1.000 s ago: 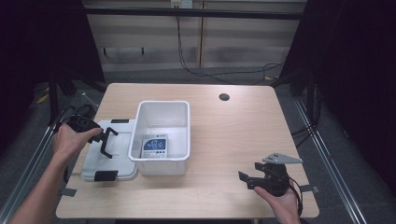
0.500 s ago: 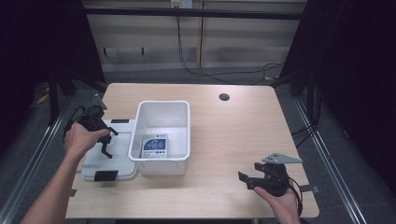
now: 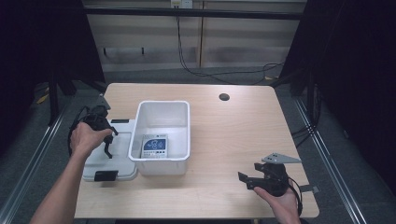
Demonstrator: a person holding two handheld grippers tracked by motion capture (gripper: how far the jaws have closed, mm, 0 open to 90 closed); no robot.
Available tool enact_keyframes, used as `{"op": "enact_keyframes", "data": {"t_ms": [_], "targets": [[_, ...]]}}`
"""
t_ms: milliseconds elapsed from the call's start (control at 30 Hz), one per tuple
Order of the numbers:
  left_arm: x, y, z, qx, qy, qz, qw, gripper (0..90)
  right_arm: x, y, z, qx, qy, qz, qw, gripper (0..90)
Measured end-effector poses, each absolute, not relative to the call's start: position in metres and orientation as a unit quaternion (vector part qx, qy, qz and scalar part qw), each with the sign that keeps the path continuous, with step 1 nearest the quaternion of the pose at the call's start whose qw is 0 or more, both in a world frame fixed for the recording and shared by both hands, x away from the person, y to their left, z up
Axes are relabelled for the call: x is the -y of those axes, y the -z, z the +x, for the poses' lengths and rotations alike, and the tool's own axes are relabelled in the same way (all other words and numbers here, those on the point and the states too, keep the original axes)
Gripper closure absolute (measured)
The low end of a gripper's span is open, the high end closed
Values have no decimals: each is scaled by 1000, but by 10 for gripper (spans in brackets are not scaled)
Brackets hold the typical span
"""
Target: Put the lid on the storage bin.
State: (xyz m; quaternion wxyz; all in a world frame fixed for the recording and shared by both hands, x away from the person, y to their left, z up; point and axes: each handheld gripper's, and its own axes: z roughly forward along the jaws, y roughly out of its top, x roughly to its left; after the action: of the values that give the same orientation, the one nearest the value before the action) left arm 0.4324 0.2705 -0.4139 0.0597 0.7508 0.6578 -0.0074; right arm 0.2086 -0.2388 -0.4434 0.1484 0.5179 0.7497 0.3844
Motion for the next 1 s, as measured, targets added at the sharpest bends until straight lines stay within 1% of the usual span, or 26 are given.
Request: {"op": "enact_keyframes", "data": {"t_ms": [167, 600, 733, 1000], "targets": [[-272, 413, 433, -671, 4, 739, 61, 845, 239, 444, 209, -750, -383, 518, 149, 238], [-270, 402, 432, -667, 1, 743, 55, 850, 239, 444, 209, -748, -383, 521, 149, 234], [-275, 395, 430, -666, -6, 743, 68, 850, 239, 444, 209, -748, -382, 522, 148, 233], [-279, 388, 428, -661, 2, 748, 64, 851, 238, 444, 209, -749, -380, 522, 149, 232]]}}
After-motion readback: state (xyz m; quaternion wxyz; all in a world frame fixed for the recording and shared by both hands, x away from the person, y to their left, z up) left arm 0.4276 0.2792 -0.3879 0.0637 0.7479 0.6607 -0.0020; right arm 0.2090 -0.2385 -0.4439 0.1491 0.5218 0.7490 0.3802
